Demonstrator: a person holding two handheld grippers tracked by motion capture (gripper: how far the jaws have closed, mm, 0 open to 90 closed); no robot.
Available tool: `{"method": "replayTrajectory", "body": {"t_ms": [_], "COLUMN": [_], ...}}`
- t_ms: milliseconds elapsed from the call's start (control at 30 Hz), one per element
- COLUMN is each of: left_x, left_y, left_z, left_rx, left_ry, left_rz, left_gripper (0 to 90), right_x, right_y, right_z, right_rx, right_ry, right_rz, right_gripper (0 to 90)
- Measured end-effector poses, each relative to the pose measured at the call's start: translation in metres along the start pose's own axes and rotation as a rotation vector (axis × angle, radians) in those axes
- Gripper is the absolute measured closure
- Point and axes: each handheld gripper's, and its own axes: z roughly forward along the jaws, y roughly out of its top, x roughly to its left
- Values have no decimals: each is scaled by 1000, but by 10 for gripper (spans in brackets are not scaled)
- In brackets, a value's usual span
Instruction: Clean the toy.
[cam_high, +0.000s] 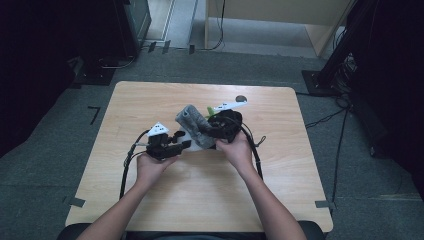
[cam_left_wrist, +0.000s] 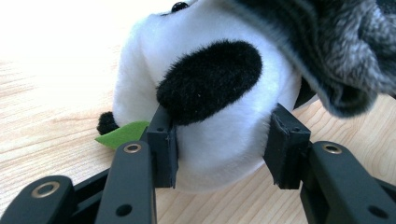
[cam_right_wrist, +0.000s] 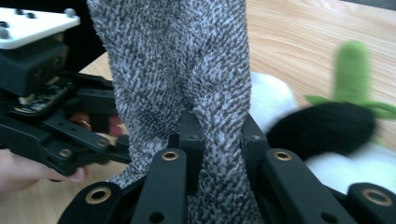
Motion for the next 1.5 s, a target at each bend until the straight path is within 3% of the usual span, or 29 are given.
{"method": "replayTrajectory", "body": {"t_ms": [200,400,700,967,1067,1300,1367,1400,1500], "left_x": [1,2,4,5,5,6,6,5,6], "left_y": [3,5,8,10,10,11,11,11,11], "left_z": [1,1,2,2,3,2,2,2,2], "left_rx": [1,9,15,23,23,14,13,10,12], "left_ry": [-14,-23,-30,-39,-41,-56,-57,-58,-55], "left_rz": [-4,-1,6,4,9,13,14,25,28], "left_gripper": [530,531,539,544,546,548,551,552,557], "right_x": [-24,-28,-51,-62,-68,-77,-79,-83,-83], "right_y": [-5,-6,-11,-17,-21,-26,-27,-29,-30], "right_z": [-16,-25,-53,-68,-72,-81,-83,-85,-87], "right_rx": [-10,-17,-74,-101,-110,-128,-131,-139,-139], "right_ry": [-28,-58,-107,-143,-122,-141,-135,-109,-119], "right_rz": [63,62,128,141,168,195,207,236,223], "right_gripper": [781,782,791,796,797,796,796,796,796]}}
